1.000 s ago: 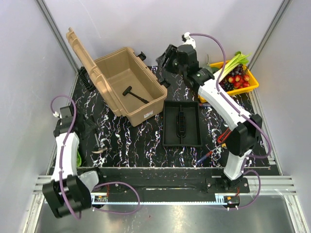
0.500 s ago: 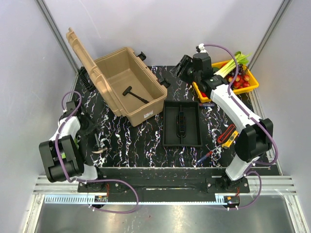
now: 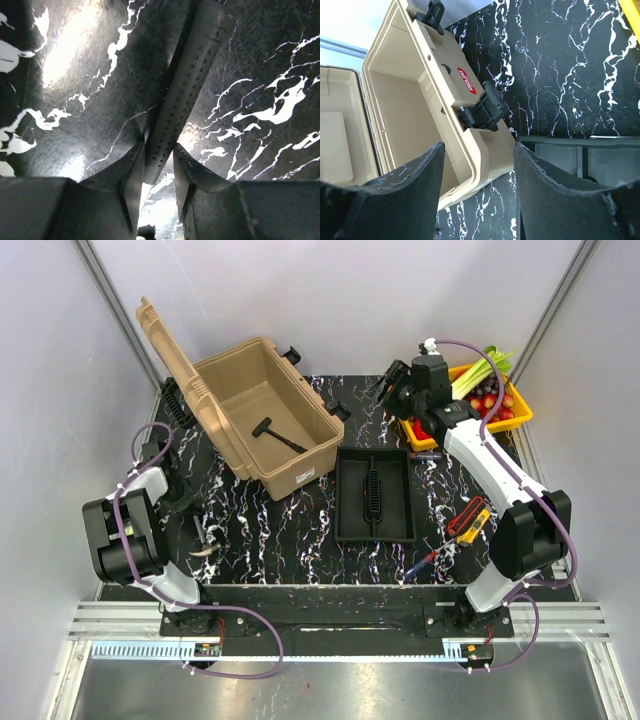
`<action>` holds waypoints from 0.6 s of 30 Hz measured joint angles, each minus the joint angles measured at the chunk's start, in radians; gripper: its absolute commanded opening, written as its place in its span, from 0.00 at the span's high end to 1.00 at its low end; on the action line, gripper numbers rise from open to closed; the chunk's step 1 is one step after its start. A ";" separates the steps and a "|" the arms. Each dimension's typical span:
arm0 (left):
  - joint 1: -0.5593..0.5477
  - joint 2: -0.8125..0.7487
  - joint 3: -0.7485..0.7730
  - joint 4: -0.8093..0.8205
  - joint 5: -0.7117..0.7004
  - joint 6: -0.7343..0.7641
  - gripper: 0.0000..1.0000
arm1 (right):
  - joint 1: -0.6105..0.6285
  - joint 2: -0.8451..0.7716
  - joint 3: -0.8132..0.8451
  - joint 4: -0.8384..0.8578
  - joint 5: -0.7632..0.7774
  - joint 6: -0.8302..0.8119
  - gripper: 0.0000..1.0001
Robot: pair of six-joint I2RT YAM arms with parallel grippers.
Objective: Pack the tool kit
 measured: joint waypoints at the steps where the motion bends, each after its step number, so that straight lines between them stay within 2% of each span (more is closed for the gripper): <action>1: 0.000 0.006 0.003 0.000 -0.005 -0.003 0.78 | -0.005 -0.004 -0.006 0.000 0.000 0.002 0.38; 4: -0.003 0.026 0.025 -0.005 -0.013 0.011 0.97 | -0.016 -0.013 -0.018 0.000 0.000 0.011 0.38; 5: -0.005 0.035 0.034 -0.003 -0.013 0.009 1.00 | -0.018 -0.013 -0.019 0.000 0.000 0.012 0.38; 13: -0.011 0.032 0.045 -0.023 -0.042 0.008 1.00 | -0.024 -0.015 -0.021 0.000 -0.016 0.014 0.35; 18: -0.019 -0.088 0.021 -0.055 -0.081 0.005 1.00 | -0.025 -0.014 -0.021 0.010 -0.105 -0.024 0.35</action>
